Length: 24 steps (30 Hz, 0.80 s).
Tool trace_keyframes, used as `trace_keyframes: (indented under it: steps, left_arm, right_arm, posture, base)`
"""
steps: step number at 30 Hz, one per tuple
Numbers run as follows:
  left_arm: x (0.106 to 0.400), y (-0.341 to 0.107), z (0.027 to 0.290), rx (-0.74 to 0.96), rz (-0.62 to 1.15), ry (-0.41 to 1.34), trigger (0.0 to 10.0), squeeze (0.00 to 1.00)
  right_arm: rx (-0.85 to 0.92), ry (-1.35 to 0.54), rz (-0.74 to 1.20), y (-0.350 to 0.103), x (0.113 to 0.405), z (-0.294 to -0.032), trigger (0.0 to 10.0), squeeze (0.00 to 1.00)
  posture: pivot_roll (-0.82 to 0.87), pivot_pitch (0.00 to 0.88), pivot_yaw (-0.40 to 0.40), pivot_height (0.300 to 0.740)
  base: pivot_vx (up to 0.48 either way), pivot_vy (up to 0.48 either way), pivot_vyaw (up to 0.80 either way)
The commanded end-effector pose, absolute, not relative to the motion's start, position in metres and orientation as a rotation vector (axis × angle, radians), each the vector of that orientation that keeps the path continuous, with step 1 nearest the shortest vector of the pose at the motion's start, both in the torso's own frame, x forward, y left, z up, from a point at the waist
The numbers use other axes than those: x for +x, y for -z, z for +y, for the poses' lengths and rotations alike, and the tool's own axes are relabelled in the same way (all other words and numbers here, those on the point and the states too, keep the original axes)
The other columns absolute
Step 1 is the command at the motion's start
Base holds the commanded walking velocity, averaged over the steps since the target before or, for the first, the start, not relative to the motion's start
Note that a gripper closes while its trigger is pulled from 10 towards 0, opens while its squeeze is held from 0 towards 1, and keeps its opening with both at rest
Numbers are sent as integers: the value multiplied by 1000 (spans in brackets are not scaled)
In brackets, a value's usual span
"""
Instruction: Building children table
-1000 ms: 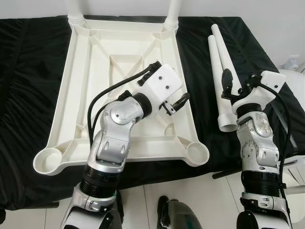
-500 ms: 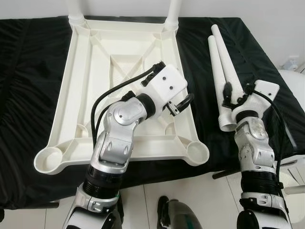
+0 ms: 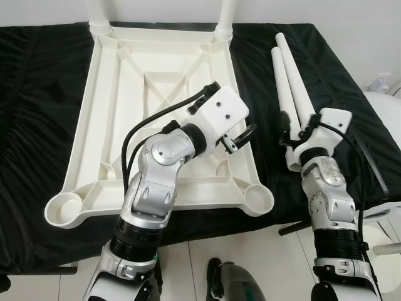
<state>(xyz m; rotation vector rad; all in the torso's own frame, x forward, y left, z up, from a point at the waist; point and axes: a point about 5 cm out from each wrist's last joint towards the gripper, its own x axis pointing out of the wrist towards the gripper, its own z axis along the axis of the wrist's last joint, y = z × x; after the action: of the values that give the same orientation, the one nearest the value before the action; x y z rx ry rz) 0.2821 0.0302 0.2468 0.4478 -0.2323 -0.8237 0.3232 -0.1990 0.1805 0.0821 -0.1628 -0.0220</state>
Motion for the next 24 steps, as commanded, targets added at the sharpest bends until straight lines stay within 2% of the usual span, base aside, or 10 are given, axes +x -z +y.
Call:
trace_keyframes:
  steps: [1,3,8,24]
  left_arm:
    - [280,-249,34,398,-253,757,10000,0]
    - [275,-244,35,360,-226,810,10000,0]
    - [264,-216,43,422,-146,890,10000,0]
    - [249,-199,48,442,-81,920,10000,0]
  right_arm:
    - [73,29,-128,-173,322,-202,10000,0]
    - [74,26,-117,-172,324,-202,10000,0]
    - [75,8,-108,-174,326,-200,10000,0]
    - [71,-28,-30,-165,326,-191,10000,0]
  posture:
    - [2,168,-71,740]
    - [7,170,-73,740]
    - [11,172,-76,740]
    - [19,181,-90,740]
  base:
    - [0,0,0]
    - [0,0,0]
    - [0,0,0]
    - [0,0,0]
